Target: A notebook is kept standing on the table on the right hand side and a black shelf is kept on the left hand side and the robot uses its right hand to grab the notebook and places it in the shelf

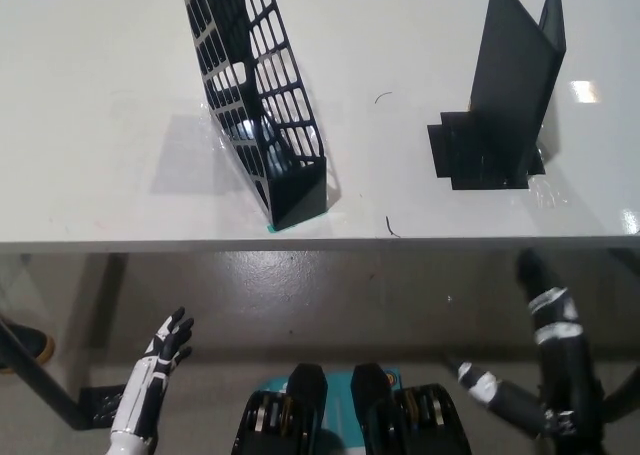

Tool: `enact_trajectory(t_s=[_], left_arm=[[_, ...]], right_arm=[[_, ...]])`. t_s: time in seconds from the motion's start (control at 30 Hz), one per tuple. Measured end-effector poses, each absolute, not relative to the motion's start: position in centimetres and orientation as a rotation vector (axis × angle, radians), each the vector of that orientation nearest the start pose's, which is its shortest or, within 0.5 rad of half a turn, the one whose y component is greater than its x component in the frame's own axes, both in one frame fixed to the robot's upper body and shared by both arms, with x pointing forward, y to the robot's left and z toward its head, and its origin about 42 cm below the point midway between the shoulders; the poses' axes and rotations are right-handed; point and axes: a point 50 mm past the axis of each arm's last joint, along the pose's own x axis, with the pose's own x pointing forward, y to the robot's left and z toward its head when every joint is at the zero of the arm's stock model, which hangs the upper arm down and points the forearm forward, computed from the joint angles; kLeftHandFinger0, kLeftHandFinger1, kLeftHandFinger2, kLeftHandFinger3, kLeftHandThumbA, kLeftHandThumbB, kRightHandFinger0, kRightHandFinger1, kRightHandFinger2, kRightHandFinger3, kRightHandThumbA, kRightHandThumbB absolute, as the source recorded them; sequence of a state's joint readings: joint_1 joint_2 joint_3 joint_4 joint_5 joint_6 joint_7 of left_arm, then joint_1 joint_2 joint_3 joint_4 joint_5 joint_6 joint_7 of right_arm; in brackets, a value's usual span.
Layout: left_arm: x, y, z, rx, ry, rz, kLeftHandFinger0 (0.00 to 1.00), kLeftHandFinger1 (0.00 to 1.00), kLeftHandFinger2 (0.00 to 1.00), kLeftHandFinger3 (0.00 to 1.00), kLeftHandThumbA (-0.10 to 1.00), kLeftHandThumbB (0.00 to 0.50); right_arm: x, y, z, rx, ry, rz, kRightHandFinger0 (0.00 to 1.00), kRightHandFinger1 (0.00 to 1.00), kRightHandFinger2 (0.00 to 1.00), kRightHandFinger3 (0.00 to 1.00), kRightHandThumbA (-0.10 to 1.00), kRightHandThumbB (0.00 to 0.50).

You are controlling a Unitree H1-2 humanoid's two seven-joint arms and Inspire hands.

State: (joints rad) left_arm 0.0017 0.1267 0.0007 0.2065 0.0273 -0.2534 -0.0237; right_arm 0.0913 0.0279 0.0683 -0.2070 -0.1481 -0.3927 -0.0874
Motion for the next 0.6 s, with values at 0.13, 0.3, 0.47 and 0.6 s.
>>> enact_trajectory(t_s=[0.13, 0.3, 0.47, 0.6], left_arm=[[27.5, 25.2, 6.1, 0.154, -0.055, -0.045, 1.00, 1.00, 1.00, 1.00, 1.00, 0.147], [27.5, 24.8, 6.4, 0.157, -0.066, -0.066, 1.00, 1.00, 1.00, 1.00, 1.00, 0.145], [27.5, 24.6, 6.4, 0.158, -0.065, -0.080, 1.00, 1.00, 1.00, 1.00, 1.00, 0.152], [27.5, 24.5, 6.4, 0.161, -0.065, -0.086, 1.00, 1.00, 1.00, 1.00, 1.00, 0.142]], right_arm=[[26.0, -20.1, 18.1, -0.104, -0.615, -0.108, 1.00, 1.00, 1.00, 1.00, 1.00, 0.213], [28.1, -21.6, 20.5, -0.115, -0.697, -0.189, 1.00, 1.00, 1.00, 1.00, 1.00, 0.250], [29.9, -22.7, 22.4, -0.114, -0.736, -0.252, 1.00, 1.00, 1.00, 1.00, 1.00, 0.303], [31.4, -22.9, 23.8, -0.105, -0.752, -0.277, 1.00, 1.00, 1.00, 1.00, 1.00, 0.316]])
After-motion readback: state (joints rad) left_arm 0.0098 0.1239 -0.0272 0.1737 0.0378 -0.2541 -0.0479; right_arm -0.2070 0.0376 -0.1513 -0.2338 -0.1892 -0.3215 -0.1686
